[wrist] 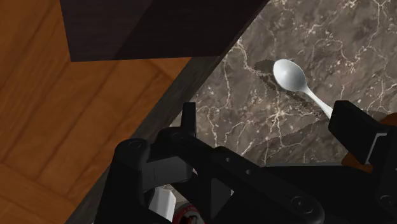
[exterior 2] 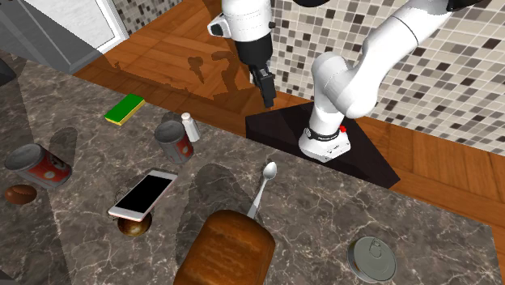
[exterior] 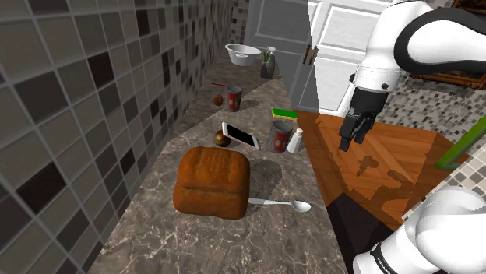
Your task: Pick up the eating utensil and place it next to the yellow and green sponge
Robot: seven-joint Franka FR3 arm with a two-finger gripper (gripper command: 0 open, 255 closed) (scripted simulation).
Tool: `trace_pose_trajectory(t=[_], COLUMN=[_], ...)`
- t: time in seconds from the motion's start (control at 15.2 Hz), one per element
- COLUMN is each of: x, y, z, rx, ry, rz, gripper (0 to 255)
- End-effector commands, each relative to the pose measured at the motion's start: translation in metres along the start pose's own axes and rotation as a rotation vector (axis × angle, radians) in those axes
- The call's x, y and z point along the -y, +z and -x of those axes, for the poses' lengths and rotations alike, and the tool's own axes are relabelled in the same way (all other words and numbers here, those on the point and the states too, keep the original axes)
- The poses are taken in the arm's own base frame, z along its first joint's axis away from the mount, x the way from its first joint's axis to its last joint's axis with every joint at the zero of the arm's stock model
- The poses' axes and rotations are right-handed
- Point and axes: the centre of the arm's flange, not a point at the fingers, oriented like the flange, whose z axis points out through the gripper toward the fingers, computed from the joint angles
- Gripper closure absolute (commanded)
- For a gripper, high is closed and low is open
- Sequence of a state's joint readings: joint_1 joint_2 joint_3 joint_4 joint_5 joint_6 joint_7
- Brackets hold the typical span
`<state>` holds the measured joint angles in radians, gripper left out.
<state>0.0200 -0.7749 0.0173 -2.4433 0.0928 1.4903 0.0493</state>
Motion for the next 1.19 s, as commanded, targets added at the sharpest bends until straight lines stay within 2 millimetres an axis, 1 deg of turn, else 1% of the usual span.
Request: trace_pose_trajectory(t=[0.0, 0.53, 1.12], x=[0.0, 0.052, 0.12], y=[0.0, 0.078, 0.161], z=[0.0, -0.021, -0.038], rx=[0.0, -0.14, -0.298], ry=[0.0, -0.296, -0.628], rz=[0.0, -0.027, -0.058], gripper=[0, 0, 0])
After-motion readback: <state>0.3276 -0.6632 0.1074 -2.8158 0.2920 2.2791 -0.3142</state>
